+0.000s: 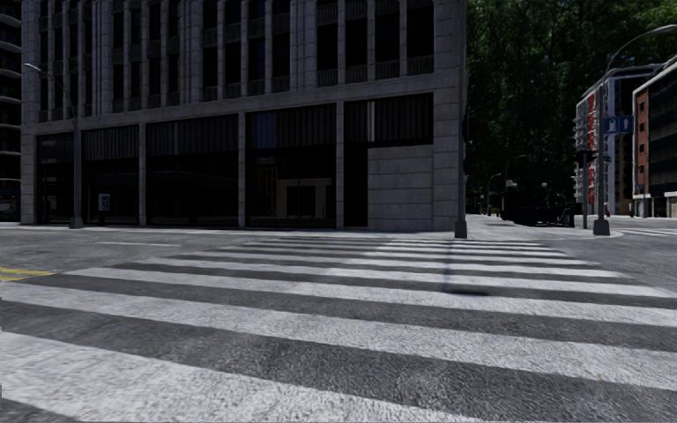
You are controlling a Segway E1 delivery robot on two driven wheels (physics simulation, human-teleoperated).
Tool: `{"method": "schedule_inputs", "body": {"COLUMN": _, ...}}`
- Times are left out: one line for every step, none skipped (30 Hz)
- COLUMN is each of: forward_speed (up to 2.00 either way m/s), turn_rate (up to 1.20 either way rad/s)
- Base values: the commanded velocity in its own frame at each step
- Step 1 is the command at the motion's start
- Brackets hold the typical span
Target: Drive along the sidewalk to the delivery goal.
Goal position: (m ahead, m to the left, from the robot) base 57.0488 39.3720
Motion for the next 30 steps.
{"method": "schedule_inputs", "body": {"forward_speed": 2.00, "turn_rate": 0.00}}
{"method": "schedule_inputs", "body": {"forward_speed": 2.00, "turn_rate": 0.00}}
{"method": "schedule_inputs", "body": {"forward_speed": 2.00, "turn_rate": 0.00}}
{"method": "schedule_inputs", "body": {"forward_speed": 2.00, "turn_rate": 0.00}}
{"method": "schedule_inputs", "body": {"forward_speed": 2.00, "turn_rate": 0.00}}
{"method": "schedule_inputs", "body": {"forward_speed": 2.00, "turn_rate": 0.00}}
{"method": "schedule_inputs", "body": {"forward_speed": 2.00, "turn_rate": 0.00}}
{"method": "schedule_inputs", "body": {"forward_speed": 2.00, "turn_rate": 0.00}}
{"method": "schedule_inputs", "body": {"forward_speed": 2.00, "turn_rate": 0.00}}
{"method": "schedule_inputs", "body": {"forward_speed": 2.00, "turn_rate": 0.00}}
{"method": "schedule_inputs", "body": {"forward_speed": 2.00, "turn_rate": 0.00}}
{"method": "schedule_inputs", "body": {"forward_speed": 2.00, "turn_rate": 0.00}}
{"method": "schedule_inputs", "body": {"forward_speed": 2.00, "turn_rate": 0.00}}
{"method": "schedule_inputs", "body": {"forward_speed": 2.00, "turn_rate": 0.00}}
{"method": "schedule_inputs", "body": {"forward_speed": 2.00, "turn_rate": 0.00}}
{"method": "schedule_inputs", "body": {"forward_speed": 2.00, "turn_rate": 0.00}}
{"method": "schedule_inputs", "body": {"forward_speed": 2.00, "turn_rate": 0.00}}
{"method": "schedule_inputs", "body": {"forward_speed": 2.00, "turn_rate": 0.00}}
{"method": "schedule_inputs", "body": {"forward_speed": 2.00, "turn_rate": 0.00}}
{"method": "schedule_inputs", "body": {"forward_speed": 2.00, "turn_rate": 0.00}}
{"method": "schedule_inputs", "body": {"forward_speed": 2.00, "turn_rate": 0.00}}
{"method": "schedule_inputs", "body": {"forward_speed": 2.00, "turn_rate": 0.00}}
{"method": "schedule_inputs", "body": {"forward_speed": 2.00, "turn_rate": 0.00}}
{"method": "schedule_inputs", "body": {"forward_speed": 2.00, "turn_rate": 0.00}}
{"method": "schedule_inputs", "body": {"forward_speed": 2.00, "turn_rate": 0.00}}
{"method": "schedule_inputs", "body": {"forward_speed": 2.00, "turn_rate": 0.00}}
{"method": "schedule_inputs", "body": {"forward_speed": 2.00, "turn_rate": 0.00}}
{"method": "schedule_inputs", "body": {"forward_speed": 2.00, "turn_rate": 0.00}}
{"method": "schedule_inputs", "body": {"forward_speed": 2.00, "turn_rate": 0.00}}
{"method": "schedule_inputs", "body": {"forward_speed": 2.00, "turn_rate": 0.00}}
